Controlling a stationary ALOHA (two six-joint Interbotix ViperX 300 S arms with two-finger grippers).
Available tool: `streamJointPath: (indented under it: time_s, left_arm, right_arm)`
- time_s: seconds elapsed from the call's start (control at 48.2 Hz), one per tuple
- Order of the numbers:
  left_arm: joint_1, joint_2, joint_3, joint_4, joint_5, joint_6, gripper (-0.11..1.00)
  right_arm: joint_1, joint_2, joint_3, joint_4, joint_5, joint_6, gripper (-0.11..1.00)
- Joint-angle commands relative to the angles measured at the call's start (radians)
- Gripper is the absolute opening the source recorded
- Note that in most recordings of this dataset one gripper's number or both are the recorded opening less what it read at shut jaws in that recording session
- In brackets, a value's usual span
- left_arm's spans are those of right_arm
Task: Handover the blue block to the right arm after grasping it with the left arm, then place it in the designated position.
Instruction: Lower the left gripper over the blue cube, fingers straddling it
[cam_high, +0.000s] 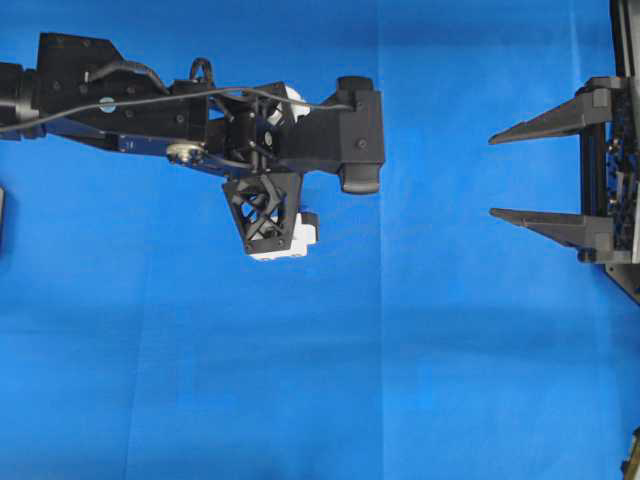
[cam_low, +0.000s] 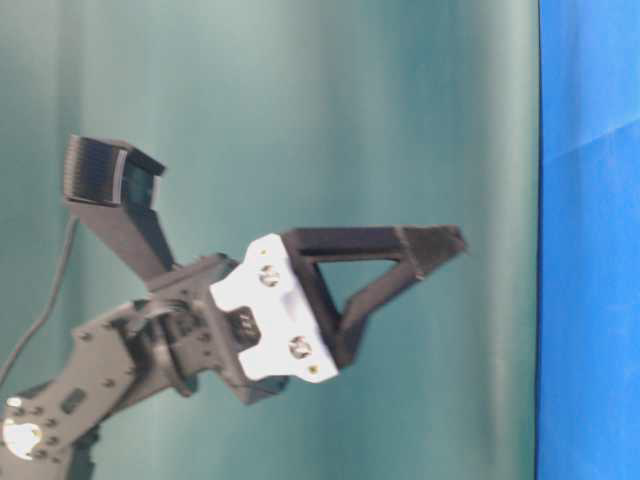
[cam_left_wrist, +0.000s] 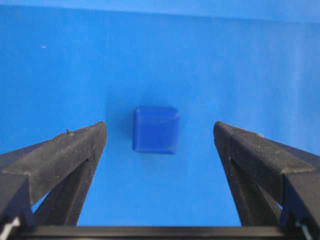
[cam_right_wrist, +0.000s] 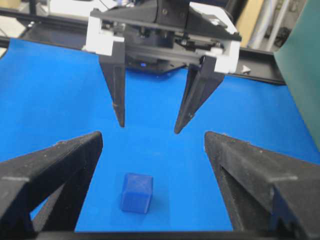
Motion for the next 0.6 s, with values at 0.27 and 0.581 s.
streamJointPath:
  time_s: [0.27, 0.581]
  left_arm:
    - [0.005, -0.014, 0.133, 0.002, -0.245, 0.005, 0.91]
    - [0.009, 0.017, 0.247, 0.002, -0.416, 0.006, 0.91]
  right_arm:
    - [0.000, 0.012, -0.014, 0.000, 0.000, 0.002, 0.95]
    - [0.000, 0.012, -0.014, 0.000, 0.000, 0.000, 0.95]
